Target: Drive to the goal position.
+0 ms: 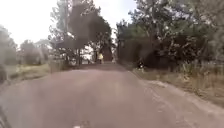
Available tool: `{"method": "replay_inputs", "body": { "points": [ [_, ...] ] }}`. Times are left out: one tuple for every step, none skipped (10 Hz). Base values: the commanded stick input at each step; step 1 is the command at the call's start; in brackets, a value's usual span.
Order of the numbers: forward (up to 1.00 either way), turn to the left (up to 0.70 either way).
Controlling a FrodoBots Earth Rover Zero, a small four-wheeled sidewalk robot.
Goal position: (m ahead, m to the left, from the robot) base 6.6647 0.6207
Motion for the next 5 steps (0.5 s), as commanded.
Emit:
{"method": "replay_inputs", "body": {
  "points": [
    [1.00, -0.01],
    [1.00, -0.01],
    [1.00, -0.01],
    [1.00, -0.02],
    [1.00, -0.07]
  ]
}}
